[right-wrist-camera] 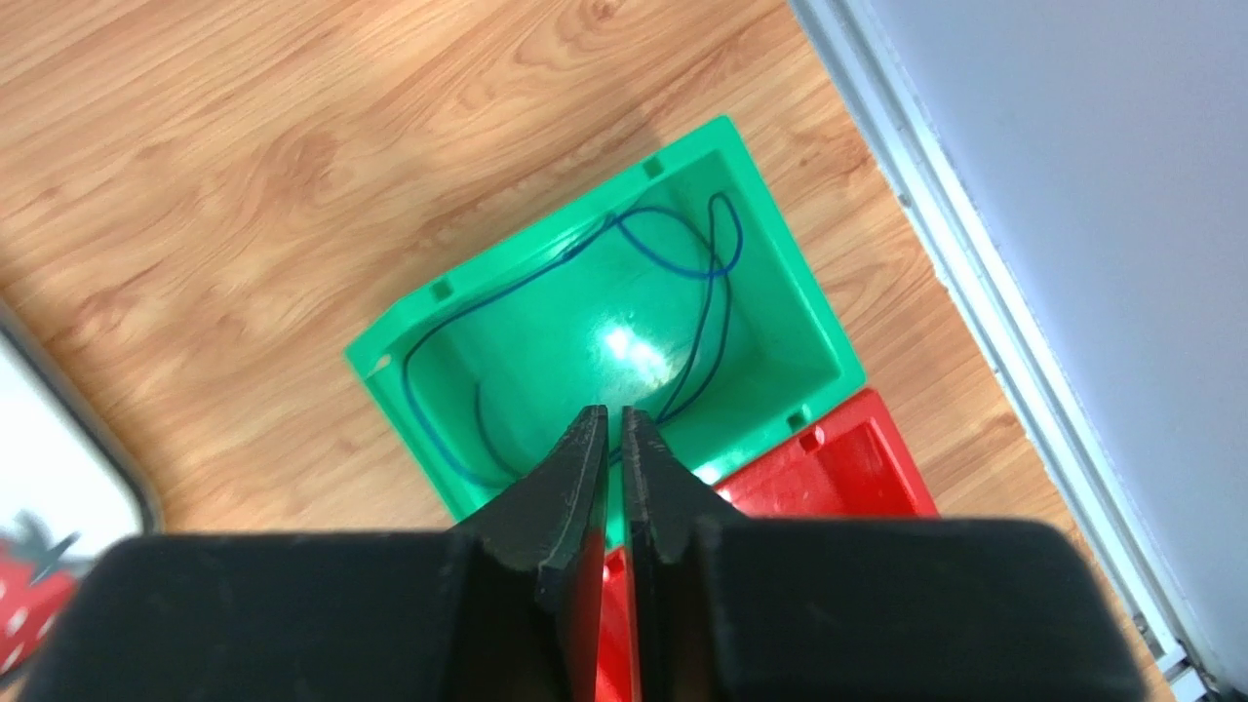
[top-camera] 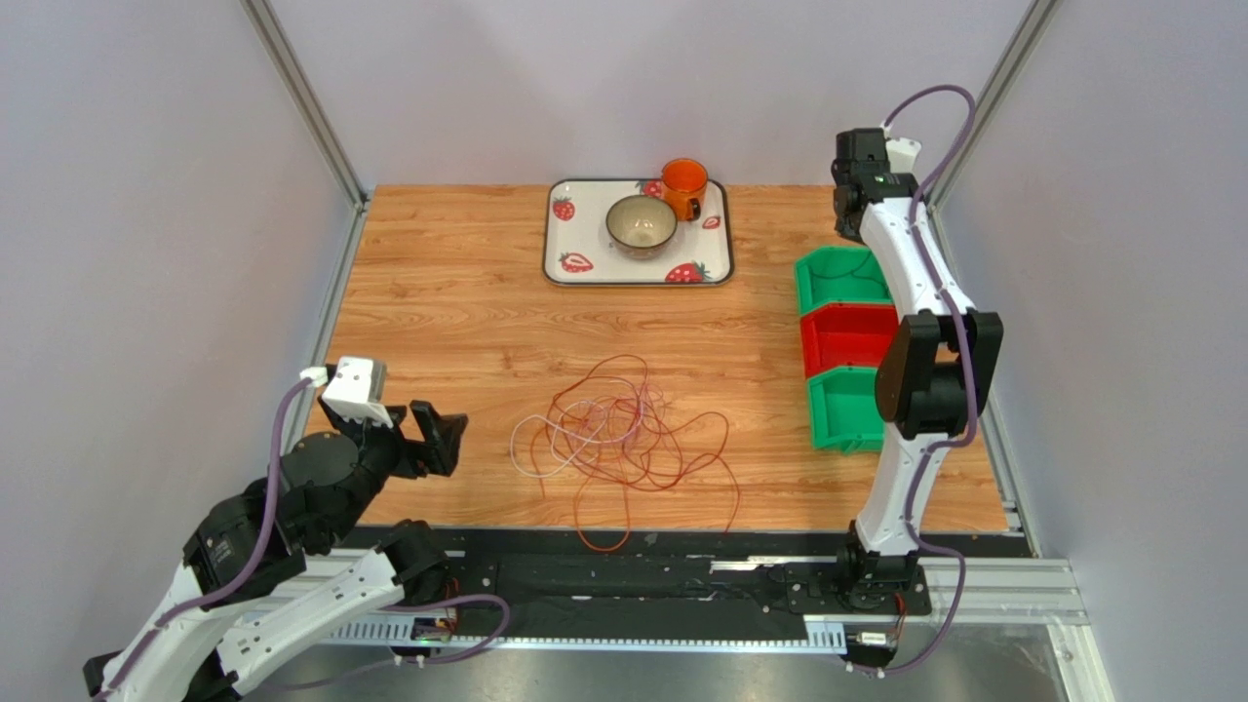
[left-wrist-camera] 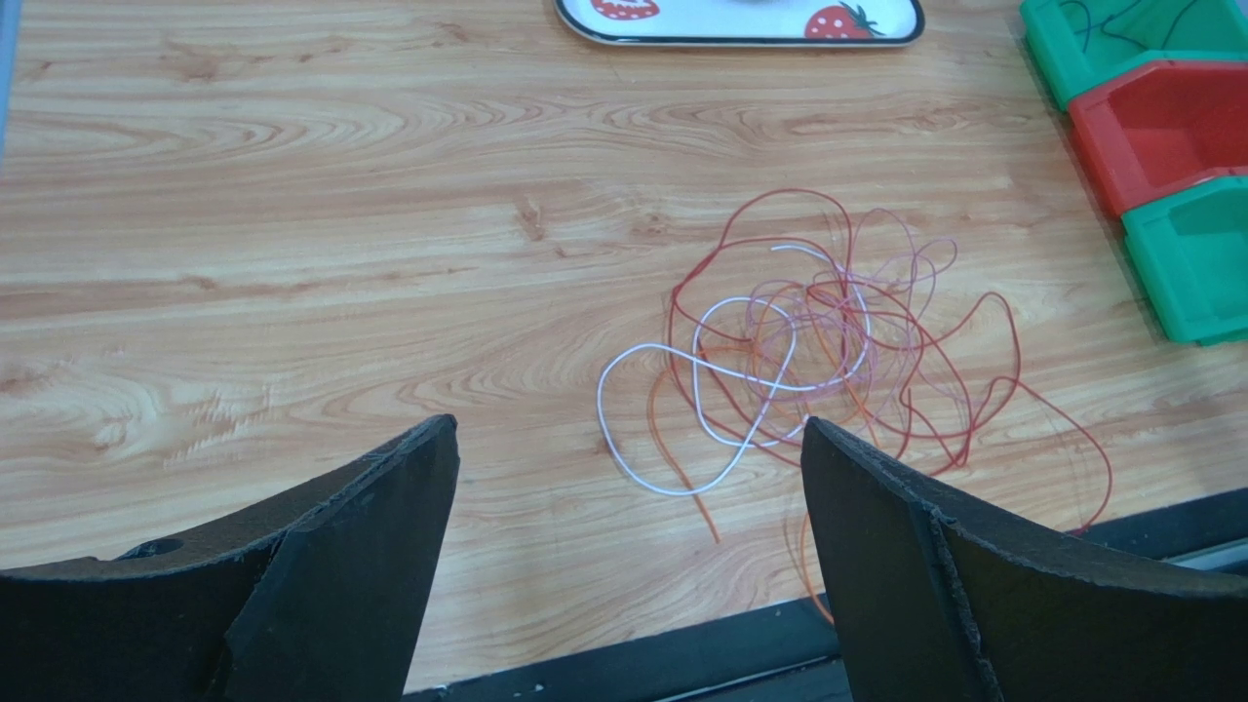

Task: Untangle the cables

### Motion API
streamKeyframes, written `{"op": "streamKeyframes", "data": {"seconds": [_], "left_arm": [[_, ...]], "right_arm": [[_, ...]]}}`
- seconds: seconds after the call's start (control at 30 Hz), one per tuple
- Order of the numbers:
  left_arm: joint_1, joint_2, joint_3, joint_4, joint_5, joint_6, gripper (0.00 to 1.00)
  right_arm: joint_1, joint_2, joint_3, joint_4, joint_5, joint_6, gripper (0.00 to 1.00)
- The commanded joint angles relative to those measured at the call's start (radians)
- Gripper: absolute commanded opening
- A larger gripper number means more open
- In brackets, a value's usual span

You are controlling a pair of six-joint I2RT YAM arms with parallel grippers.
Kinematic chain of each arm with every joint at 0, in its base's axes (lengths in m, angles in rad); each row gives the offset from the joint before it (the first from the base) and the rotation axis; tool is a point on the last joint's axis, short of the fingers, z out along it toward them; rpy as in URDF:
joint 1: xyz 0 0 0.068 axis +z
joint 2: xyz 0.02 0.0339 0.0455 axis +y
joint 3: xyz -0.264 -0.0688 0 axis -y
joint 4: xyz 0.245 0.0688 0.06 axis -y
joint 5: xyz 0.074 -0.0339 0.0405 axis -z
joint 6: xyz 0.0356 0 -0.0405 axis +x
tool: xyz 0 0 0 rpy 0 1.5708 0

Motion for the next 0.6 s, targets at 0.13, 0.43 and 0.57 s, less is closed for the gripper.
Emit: {"op": "streamKeyframes", "data": {"seconds": [0.13,0.43,0.57], "left_arm": [[0.007,-0.001,-0.01,0.037,-0.01,0.029,0.95],[0.007,0.032,-0.031,0.091,0.039,0.101,0.96],[0.015,0.082,-0.042,0.108,0.059,0.14,0.96]], "right_arm": [[0.064,-0.25,-0.174,0.043,-0.192,0.034,0.16],[0.231,-0.483,-0.533,0.253,-0.415,0.091,0.22],[0.331,-0.534,-0.665,0.333,-0.493,0.086,0.26]]}}
